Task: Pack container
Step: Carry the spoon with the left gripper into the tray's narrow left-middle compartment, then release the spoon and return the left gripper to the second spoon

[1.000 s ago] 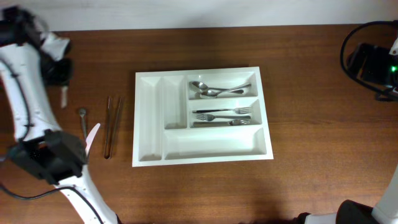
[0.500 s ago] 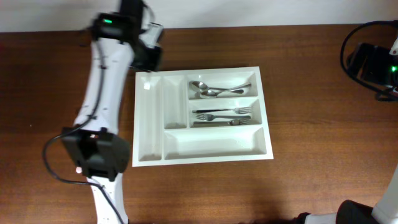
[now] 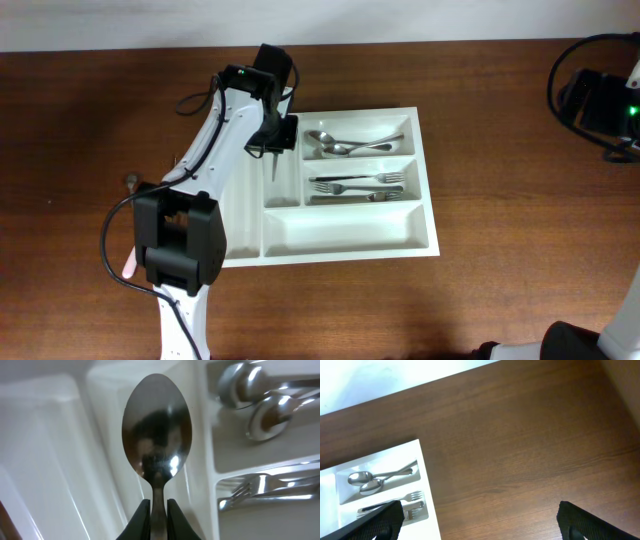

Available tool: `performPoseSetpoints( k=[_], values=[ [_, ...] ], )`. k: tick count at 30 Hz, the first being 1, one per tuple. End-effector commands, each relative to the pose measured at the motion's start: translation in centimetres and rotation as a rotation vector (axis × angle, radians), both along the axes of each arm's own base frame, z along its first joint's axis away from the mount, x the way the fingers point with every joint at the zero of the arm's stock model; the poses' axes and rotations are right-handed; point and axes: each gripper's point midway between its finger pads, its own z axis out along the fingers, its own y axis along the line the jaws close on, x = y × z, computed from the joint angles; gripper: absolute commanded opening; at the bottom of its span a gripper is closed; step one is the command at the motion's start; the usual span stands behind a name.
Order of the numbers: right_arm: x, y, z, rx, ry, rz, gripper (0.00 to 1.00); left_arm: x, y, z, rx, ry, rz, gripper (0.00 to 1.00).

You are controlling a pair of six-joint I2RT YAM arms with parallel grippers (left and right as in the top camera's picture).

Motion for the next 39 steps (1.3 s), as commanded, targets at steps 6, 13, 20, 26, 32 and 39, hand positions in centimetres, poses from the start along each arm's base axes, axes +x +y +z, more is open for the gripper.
performPoseSetpoints(
  k=[6, 13, 20, 26, 32, 39],
  values=[
    [-0.3, 0.2, 0.8, -0.002, -0.022, 0.005, 0.99, -0.9, 0.1, 0.0, -0.009, 0.036, 0.038, 0.58],
    [-0.3, 0.2, 0.7, -0.002, -0.022, 0.005, 0.99, -0.9, 3.8, 3.1, 0.051, 0.040, 0.092, 0.34],
    [-0.3, 0.2, 0.7, -0.002, -0.022, 0.005, 0.99, -1.0, 15.0, 7.5, 0.278, -0.009, 0.282, 0.75],
    [-0.3, 0.2, 0.8, -0.003, -0.022, 0.005, 0.99, -2.5, 21.3, 5.7, 0.296, 0.081, 0.349, 0.84],
    [-0.3, 0.2, 0.7, -0.002, -0.022, 0.005, 0.99, -4.6, 26.3, 2.6, 0.262, 0.161, 0.464, 0.83],
    [-0.3, 0.2, 0.7, -0.002, -0.022, 0.005, 0.99, -5.8, 29.8, -2.1, 0.156, 0.172, 0.588, 0.79]
  ],
)
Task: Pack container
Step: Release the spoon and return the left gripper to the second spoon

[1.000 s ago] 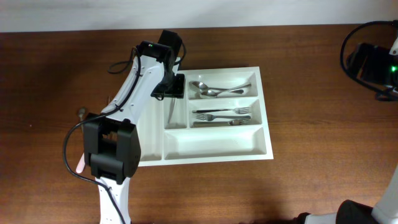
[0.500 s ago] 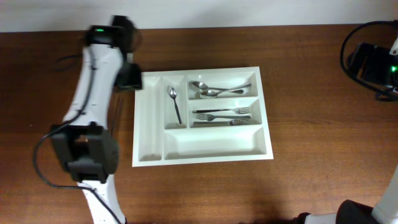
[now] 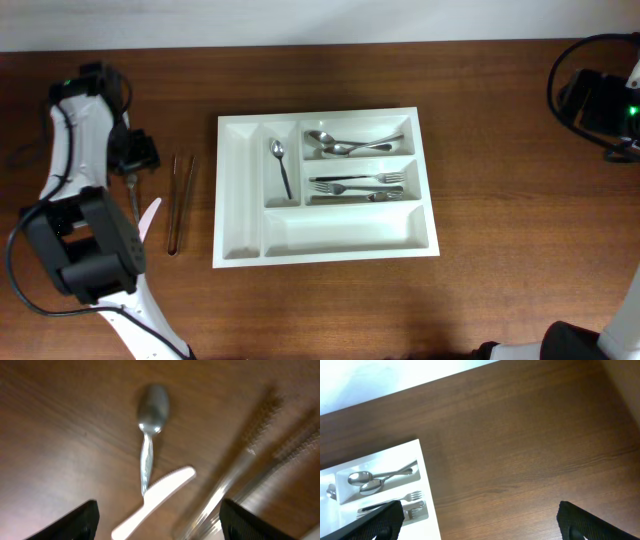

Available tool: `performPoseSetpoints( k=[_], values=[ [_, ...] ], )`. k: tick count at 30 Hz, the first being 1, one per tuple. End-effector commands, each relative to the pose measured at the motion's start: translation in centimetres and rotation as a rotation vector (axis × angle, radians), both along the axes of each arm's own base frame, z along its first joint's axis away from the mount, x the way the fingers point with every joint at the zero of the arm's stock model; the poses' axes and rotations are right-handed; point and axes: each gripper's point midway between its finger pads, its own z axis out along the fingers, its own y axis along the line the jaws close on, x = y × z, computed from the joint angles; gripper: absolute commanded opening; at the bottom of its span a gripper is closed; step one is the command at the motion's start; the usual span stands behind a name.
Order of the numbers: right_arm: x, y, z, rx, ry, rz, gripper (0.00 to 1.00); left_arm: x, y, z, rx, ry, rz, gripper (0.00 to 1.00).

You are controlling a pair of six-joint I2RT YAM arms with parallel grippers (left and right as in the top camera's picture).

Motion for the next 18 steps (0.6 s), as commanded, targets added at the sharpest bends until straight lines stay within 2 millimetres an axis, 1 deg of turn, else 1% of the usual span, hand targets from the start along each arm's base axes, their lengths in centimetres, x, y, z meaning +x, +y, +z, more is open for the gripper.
performPoseSetpoints(
  k=[1, 3, 9, 16, 18],
  values=[
    [-0.3, 0.2, 0.7, -0.002, -0.022, 0.004, 0.99, -1.0, 0.7, -1.3, -0.055, -0.008, 0.033, 0.79],
    [-0.3, 0.2, 0.7, -0.002, -0.022, 0.005, 0.99, -1.2, 0.6, -2.4, -0.084, -0.016, 0.018, 0.79],
    [-0.3, 0.2, 0.7, -0.002, -0.022, 0.004, 0.99, -1.5, 0.7, -5.4, -0.072, -0.027, 0.006, 0.77],
    [-0.3, 0.2, 0.7, -0.002, -0.022, 0.004, 0.99, -1.0, 1.0, -6.9, -0.052, -0.064, -0.020, 0.74],
    [-0.3, 0.2, 0.7, -0.002, -0.022, 0.004, 0.99, -0.9, 1.1, -7.1, -0.049, -0.072, -0.020, 0.71]
  ],
)
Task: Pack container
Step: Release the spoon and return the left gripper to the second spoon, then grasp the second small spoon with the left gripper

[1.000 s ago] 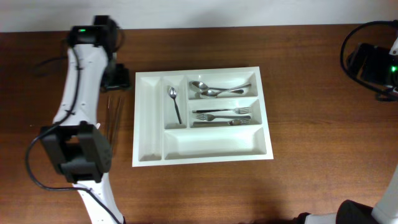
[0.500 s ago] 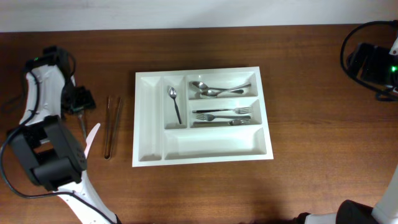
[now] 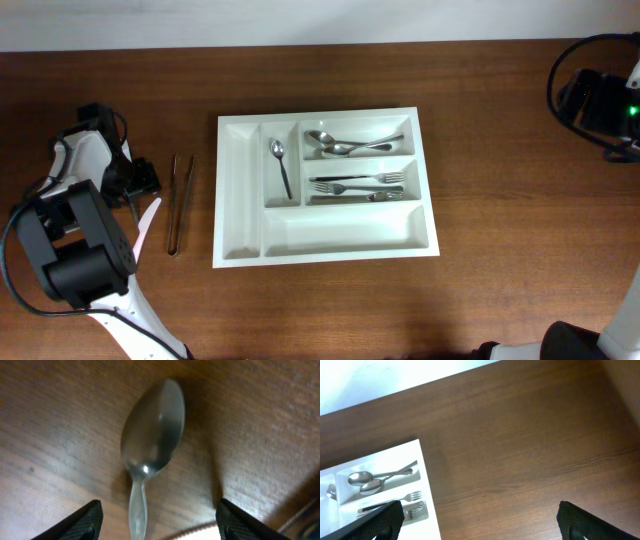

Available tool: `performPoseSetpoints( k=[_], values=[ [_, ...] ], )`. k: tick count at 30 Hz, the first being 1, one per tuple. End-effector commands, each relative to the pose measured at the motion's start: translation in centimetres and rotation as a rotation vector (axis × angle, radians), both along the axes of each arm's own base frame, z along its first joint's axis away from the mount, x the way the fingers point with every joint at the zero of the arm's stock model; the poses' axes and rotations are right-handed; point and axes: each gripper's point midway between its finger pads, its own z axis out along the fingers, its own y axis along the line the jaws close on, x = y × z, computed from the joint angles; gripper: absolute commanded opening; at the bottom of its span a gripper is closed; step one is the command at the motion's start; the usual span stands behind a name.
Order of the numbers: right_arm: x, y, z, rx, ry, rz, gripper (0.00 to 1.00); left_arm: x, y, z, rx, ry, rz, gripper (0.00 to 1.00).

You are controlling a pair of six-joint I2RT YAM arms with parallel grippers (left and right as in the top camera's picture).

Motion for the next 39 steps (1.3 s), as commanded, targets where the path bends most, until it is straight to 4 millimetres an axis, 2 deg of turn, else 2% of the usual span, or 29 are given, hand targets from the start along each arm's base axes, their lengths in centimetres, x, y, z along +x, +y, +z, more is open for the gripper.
performPoseSetpoints(
  k=[1, 6, 9, 17, 20, 24, 27, 31, 33, 36, 38, 39],
  values=[
    [-0.3, 0.2, 0.8, -0.003, -0.022, 0.005, 0.99, 0.0, -0.1, 0.0, 0.000, -0.015, -0.020, 0.69],
    [-0.3, 0.2, 0.7, -0.003, -0.022, 0.006, 0.99, 0.1, -0.1, -0.3, 0.004, -0.025, -0.020, 0.43],
    [-0.3, 0.2, 0.7, -0.003, -0.022, 0.005, 0.99, 0.1, -0.1, -0.3, 0.004, -0.025, -0.020, 0.32],
    [-0.3, 0.2, 0.8, -0.003, -0.022, 0.005, 0.99, 0.0, -0.1, -0.2, 0.002, -0.020, -0.020, 0.13],
    [-0.3, 0.2, 0.7, -0.003, -0.022, 0.006, 0.99, -0.1, -0.1, 0.7, -0.001, -0.014, -0.020, 0.09],
    [-0.3, 0.2, 0.8, -0.003, -0.022, 0.005, 0.99, 0.8, -0.3, 4.3, 0.012, -0.052, -0.031, 0.05],
    [-0.3, 0.2, 0.7, -0.003, -0.022, 0.005, 0.99, 1.9, -1.1, 8.9, 0.033, -0.124, -0.057, 0.02],
    [-0.3, 0.2, 0.7, -0.003, -0.022, 0.005, 0.98, 2.9, -3.8, 15.4, 0.065, -0.246, -0.125, 0.02],
    [-0.3, 0.2, 0.7, -0.003, -0.022, 0.005, 0.99, 3.1, -6.0, 18.2, 0.078, -0.312, -0.174, 0.02],
    [-0.3, 0.2, 0.8, -0.003, -0.022, 0.005, 0.99, 3.1, -8.7, 20.9, 0.110, -0.371, -0.242, 0.02],
    [-0.3, 0.2, 0.8, -0.003, -0.022, 0.005, 0.99, 2.8, -8.6, 21.7, 0.192, -0.368, -0.229, 0.05],
    [-0.3, 0.2, 0.7, -0.003, -0.022, 0.005, 0.99, 2.6, -8.2, 21.8, 0.224, -0.359, -0.203, 0.11]
  ],
)
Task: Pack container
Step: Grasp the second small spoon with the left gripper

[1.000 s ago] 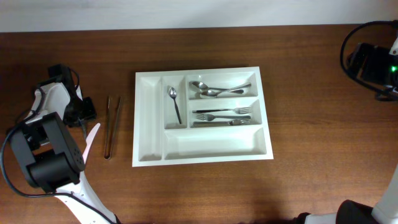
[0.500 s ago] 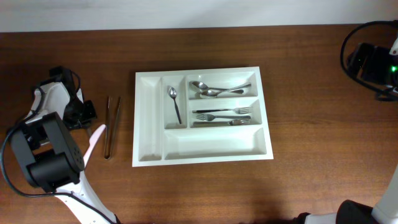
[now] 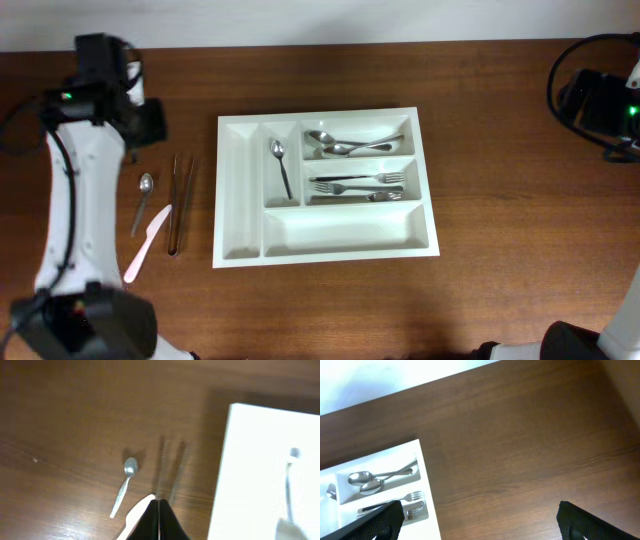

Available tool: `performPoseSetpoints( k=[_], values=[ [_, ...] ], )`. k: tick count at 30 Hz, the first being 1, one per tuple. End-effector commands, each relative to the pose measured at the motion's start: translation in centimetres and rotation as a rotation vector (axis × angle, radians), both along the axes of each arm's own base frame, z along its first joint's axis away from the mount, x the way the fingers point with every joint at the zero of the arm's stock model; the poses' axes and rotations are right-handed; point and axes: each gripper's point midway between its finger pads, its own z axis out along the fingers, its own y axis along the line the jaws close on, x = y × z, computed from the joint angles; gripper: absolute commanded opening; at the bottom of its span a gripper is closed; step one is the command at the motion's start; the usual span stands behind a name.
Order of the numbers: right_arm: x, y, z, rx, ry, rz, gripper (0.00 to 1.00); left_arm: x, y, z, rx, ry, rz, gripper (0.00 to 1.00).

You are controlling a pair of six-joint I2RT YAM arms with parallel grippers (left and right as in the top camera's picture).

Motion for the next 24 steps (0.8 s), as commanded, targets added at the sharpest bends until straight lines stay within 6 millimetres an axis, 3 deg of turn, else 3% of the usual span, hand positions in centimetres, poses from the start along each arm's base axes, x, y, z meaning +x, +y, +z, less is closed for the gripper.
performPoseSetpoints(
  k=[1, 3, 7, 11, 16, 20, 24],
  values=[
    [-0.3, 0.2, 0.7, -0.002, -0.022, 0.005, 0.99, -0.9, 1.7, -0.3, 0.105, 0.033, 0.105, 0.15],
    [-0.3, 0.2, 0.7, -0.002, -0.022, 0.005, 0.99, -1.2, 2.5, -1.0, 0.104, 0.055, 0.132, 0.20],
    [-0.3, 0.2, 0.8, -0.003, -0.022, 0.005, 0.99, -2.1, 5.6, -3.8, 0.105, 0.130, 0.186, 0.42],
    [-0.3, 0.2, 0.7, -0.002, -0.022, 0.005, 0.99, -2.3, 6.2, -8.9, 0.058, 0.278, -0.046, 0.53],
    [-0.3, 0.2, 0.7, -0.002, -0.022, 0.005, 0.99, -2.3, 5.7, -14.4, 0.024, 0.422, -0.225, 0.56],
    [-0.3, 0.2, 0.7, -0.002, -0.022, 0.005, 0.99, -1.8, 5.9, -18.3, 0.014, 0.479, -0.229, 0.57],
    [-0.3, 0.2, 0.7, -0.002, -0.022, 0.005, 0.99, -1.6, 7.1, -20.7, 0.058, 0.519, -0.170, 0.56]
  ],
)
